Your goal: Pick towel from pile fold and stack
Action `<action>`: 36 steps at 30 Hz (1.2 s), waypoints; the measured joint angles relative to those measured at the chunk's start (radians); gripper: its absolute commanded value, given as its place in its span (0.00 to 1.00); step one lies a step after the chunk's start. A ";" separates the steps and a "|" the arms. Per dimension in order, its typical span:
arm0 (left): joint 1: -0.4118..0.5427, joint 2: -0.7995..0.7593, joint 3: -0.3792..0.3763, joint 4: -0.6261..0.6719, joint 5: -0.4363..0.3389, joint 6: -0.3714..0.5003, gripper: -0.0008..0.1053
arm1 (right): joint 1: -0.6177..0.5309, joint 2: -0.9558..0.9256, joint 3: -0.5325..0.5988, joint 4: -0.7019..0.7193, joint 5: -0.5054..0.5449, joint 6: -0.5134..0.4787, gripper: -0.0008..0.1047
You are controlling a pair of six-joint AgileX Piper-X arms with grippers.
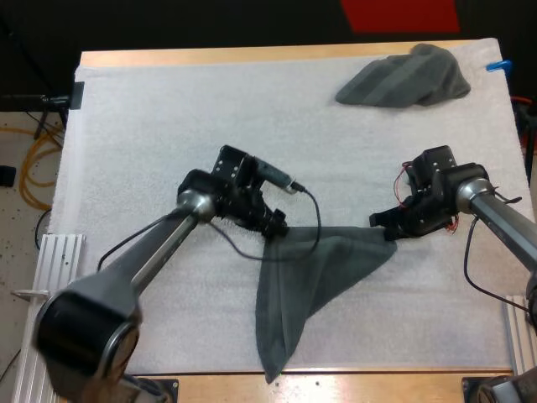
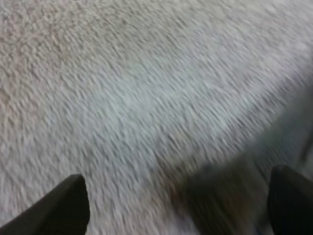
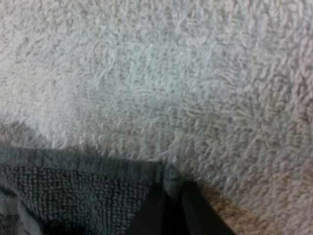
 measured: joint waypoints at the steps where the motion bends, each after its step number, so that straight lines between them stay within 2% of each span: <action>1: -0.001 0.020 -0.015 0.000 0.000 -0.003 0.67 | 0.000 0.000 0.000 0.000 0.000 0.000 0.01; 5: -0.002 0.062 -0.046 0.024 -0.002 -0.011 0.63 | 0.000 0.000 0.000 0.000 0.002 0.000 0.01; 9: -0.002 0.074 -0.046 0.069 -0.003 -0.011 0.63 | 0.000 0.000 0.000 0.000 0.001 0.000 0.01; 20: -0.028 0.108 -0.052 0.075 -0.009 -0.011 0.63 | 0.000 0.000 0.000 0.000 0.001 0.000 0.01; 23: -0.058 0.109 -0.055 0.075 -0.021 -0.011 0.54 | 0.000 0.000 0.000 0.000 0.001 0.000 0.01; 28: -0.125 0.115 -0.055 0.073 -0.028 -0.011 0.24 | 0.000 0.000 0.000 0.002 0.004 0.000 0.01; 32: -0.141 0.117 -0.055 0.071 -0.042 -0.011 0.04 | 0.000 0.000 0.000 0.004 0.004 0.000 0.01; 36: -0.141 0.117 -0.055 0.072 -0.042 -0.011 0.01 | 0.000 0.000 0.000 0.007 0.004 0.000 0.01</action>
